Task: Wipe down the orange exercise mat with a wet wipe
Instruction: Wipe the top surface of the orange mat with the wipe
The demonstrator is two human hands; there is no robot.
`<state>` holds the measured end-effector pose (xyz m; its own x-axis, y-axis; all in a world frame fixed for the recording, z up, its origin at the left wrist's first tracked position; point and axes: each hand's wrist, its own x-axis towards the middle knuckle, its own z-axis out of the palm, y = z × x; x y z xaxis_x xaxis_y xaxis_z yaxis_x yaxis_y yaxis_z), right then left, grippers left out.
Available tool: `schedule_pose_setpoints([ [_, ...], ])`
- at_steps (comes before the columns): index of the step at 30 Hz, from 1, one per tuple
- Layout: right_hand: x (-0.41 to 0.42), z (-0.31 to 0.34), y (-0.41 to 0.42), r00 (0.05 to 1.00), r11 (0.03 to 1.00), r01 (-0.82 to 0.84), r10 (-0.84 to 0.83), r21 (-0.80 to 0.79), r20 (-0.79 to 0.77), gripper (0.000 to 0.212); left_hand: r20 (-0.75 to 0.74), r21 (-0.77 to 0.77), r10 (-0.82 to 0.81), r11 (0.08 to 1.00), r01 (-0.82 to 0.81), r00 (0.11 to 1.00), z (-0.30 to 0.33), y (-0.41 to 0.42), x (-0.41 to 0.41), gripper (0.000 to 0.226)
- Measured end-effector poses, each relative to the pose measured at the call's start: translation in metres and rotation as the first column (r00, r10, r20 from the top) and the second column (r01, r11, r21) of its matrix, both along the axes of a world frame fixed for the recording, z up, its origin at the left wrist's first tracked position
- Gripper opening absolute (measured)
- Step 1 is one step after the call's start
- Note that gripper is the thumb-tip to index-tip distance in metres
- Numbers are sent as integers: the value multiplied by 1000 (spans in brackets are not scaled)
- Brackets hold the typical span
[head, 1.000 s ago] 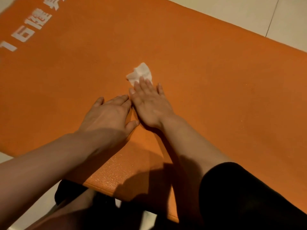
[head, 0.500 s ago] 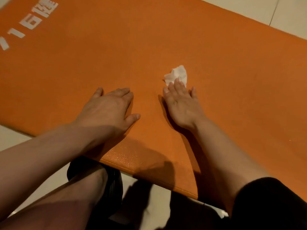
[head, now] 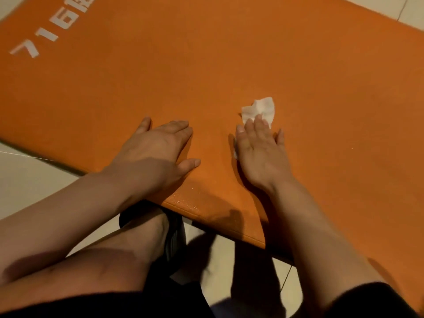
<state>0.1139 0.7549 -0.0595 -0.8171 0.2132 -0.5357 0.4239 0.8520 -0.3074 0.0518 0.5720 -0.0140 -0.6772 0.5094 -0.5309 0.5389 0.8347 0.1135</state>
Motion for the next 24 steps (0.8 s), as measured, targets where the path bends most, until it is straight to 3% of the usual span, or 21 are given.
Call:
schedule_pose_setpoints([
  [6, -15, 18, -48, 975, 959, -213, 198, -185, -100, 58, 4, 31, -32, 999, 32, 999, 6, -7, 3, 75],
  [10, 40, 27, -9, 997, 996, -58, 55, -68, -47, 58, 50, 51, -67, 997, 64, 997, 10, -20, 3, 75],
  [13, 54, 31, -10, 999, 999, 36, -36, 5, 37, 61, 73, 172, -41, 985, 28, 997, 8, -37, 10, 74],
  [20, -16, 30, -94, 975, 964, -218, 209, -152, -69, 59, 27, 376, 2, 926, -12, 1000, 9, -57, 23, 66],
  [24, 20, 37, -72, 971, 961, -235, 225, -146, -80, 58, -16, 387, -27, 921, 31, 1000, 10, -63, 25, 67],
])
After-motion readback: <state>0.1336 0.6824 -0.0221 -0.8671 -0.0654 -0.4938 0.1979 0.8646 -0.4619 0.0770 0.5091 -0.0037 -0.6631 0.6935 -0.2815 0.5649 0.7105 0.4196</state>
